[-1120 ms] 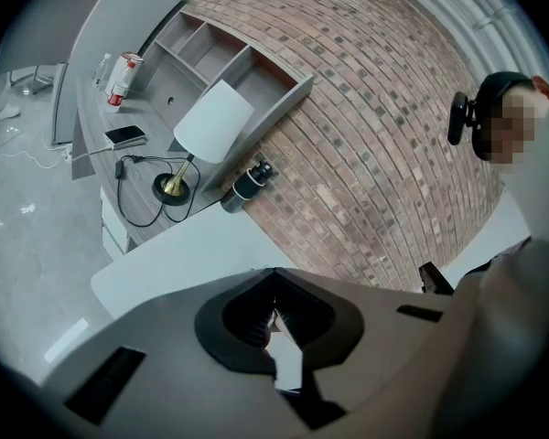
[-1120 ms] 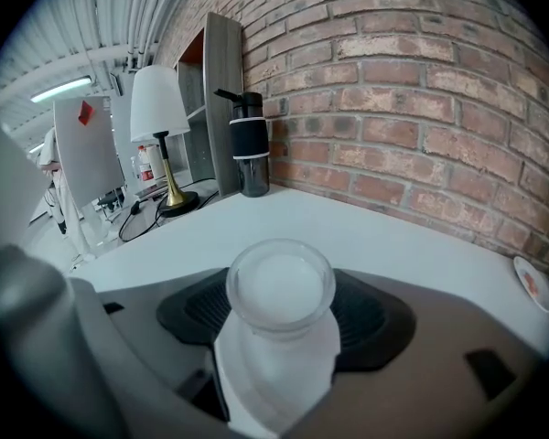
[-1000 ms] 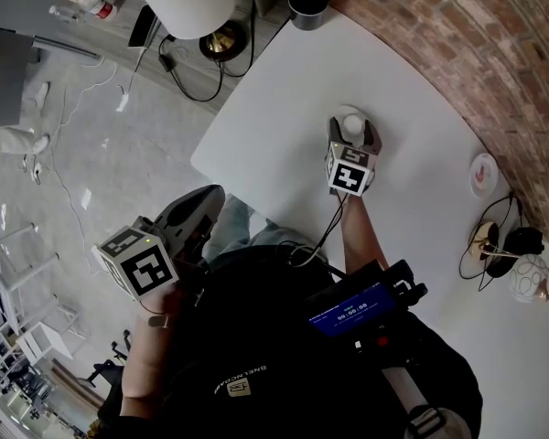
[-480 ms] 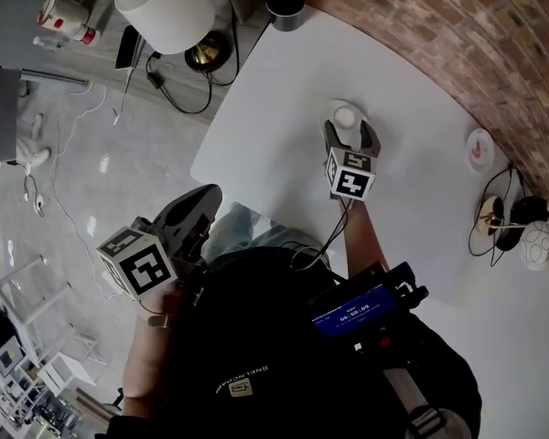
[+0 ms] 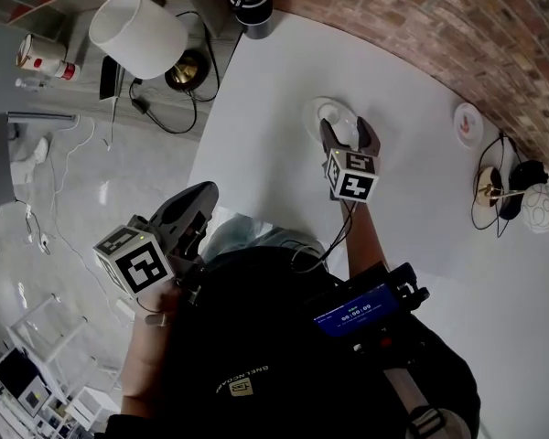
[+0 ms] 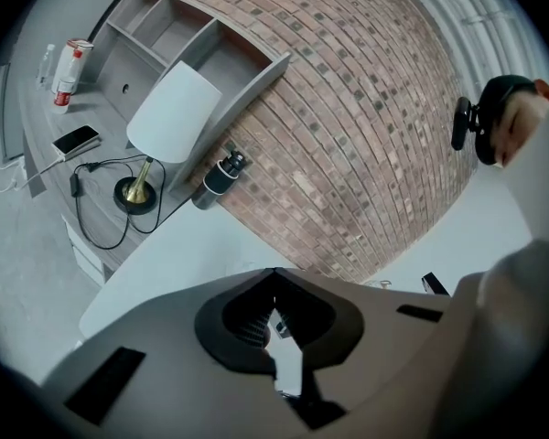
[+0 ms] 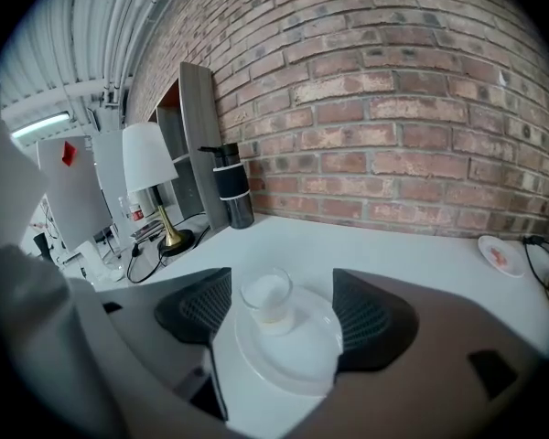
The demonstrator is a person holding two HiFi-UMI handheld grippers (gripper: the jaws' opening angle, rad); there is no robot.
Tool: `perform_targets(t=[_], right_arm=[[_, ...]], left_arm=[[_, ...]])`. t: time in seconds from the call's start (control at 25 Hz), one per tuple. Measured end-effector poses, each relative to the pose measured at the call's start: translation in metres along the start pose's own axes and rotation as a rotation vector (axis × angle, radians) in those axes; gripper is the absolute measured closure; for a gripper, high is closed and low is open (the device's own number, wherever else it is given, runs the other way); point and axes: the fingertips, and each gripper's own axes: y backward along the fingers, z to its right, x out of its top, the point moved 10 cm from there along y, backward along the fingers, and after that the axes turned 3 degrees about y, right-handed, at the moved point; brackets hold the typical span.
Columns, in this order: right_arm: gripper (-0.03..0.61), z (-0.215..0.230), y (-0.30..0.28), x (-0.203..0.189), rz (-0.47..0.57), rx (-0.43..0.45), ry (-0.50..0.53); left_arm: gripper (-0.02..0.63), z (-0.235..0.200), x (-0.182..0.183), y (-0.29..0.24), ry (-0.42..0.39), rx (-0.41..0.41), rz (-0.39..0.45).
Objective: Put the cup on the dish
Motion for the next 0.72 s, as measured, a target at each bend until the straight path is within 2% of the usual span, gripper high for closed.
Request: perform_targets(t=[0.72], right_arm=[[0.252,0.004,0.090,0.063,0.143,0.002,-0.055]], left_arm=[[0.607,0.011,0.032,-0.047,-0.058,-0.210,-0.106]])
